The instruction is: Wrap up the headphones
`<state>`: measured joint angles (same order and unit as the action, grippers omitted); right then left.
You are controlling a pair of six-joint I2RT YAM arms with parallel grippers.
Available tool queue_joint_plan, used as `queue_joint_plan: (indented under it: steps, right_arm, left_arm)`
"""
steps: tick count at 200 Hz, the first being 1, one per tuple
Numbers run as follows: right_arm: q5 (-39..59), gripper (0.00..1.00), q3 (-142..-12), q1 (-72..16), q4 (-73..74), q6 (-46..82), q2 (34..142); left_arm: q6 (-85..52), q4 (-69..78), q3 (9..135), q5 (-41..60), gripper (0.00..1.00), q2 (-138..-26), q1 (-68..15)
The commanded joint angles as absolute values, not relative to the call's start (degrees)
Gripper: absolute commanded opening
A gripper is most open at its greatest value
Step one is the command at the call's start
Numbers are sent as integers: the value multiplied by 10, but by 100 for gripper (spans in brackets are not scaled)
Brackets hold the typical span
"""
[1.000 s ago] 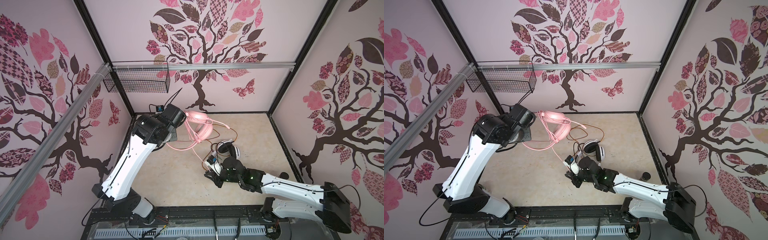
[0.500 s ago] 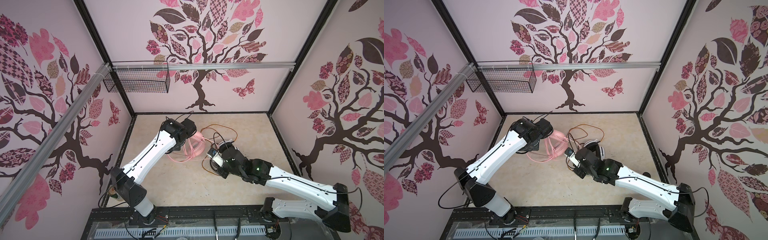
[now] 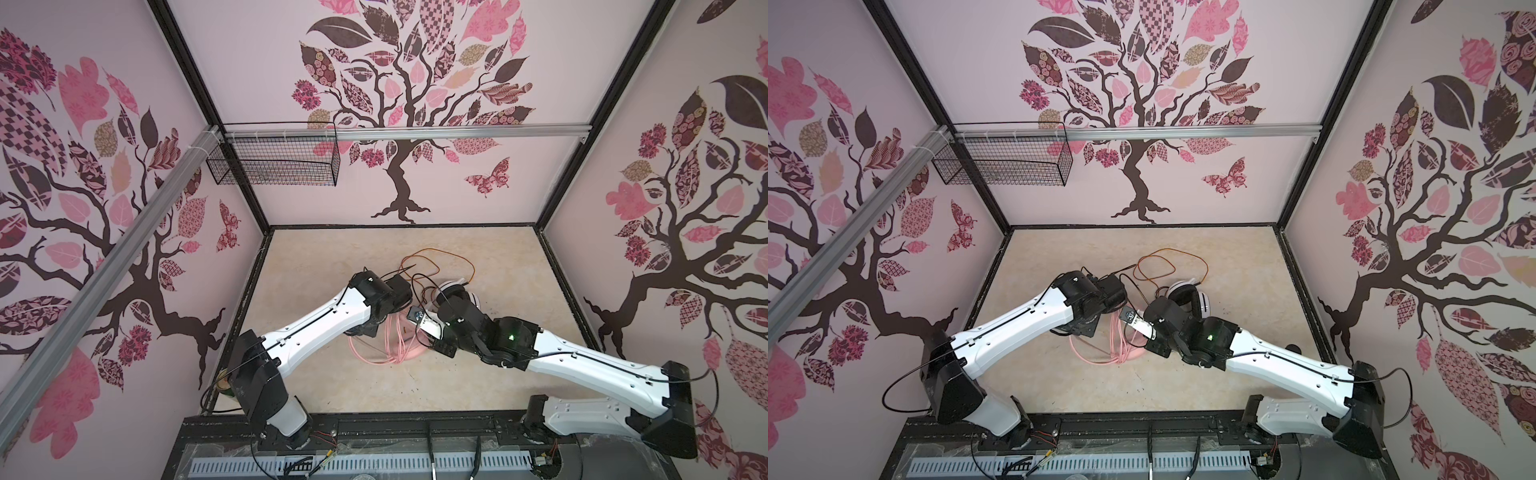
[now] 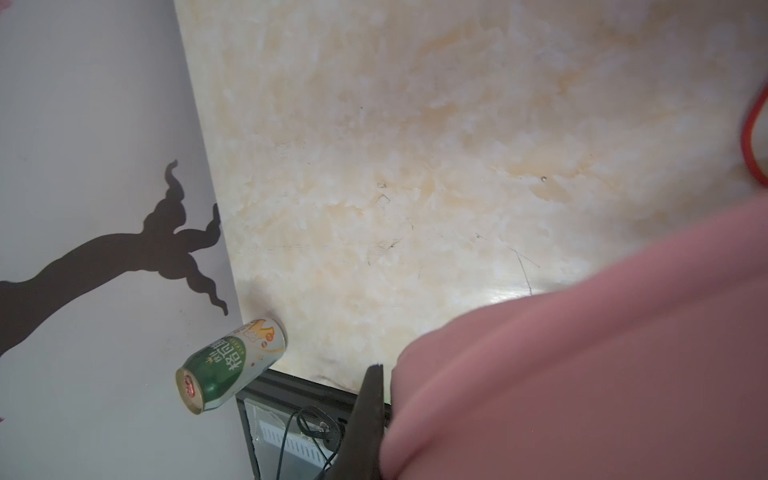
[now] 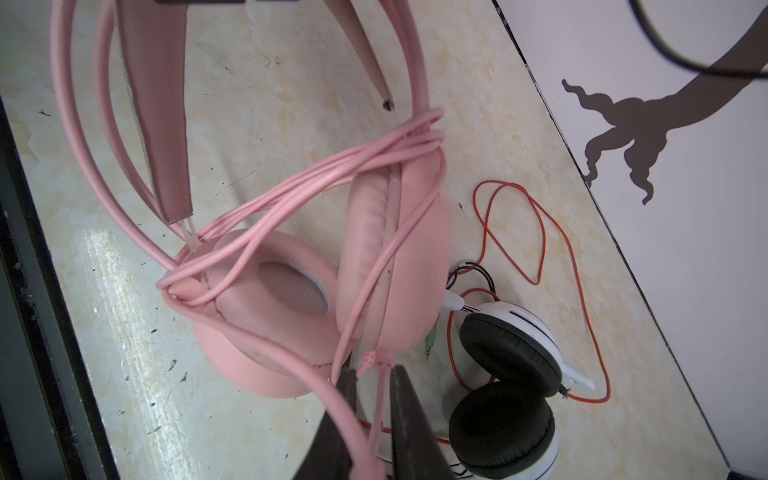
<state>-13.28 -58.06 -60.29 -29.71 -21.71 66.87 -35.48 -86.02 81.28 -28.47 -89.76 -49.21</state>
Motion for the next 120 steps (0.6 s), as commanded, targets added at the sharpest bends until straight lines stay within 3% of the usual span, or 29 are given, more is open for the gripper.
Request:
queue_joint_plan:
  steps: [1, 62, 120]
  right_arm:
    - [-136, 14, -578, -608, -279, -269, 634]
    - [-101, 18, -568, -625, -287, -332, 591]
    - [-64, 20, -543, -627, -317, -375, 525]
  left_arm:
    - [-306, -822, 788, -227, 0, -859, -512]
    - [-282, -828, 772, -153, 0, -855, -598]
    - [-241, -829, 766, -50, 0, -805, -610]
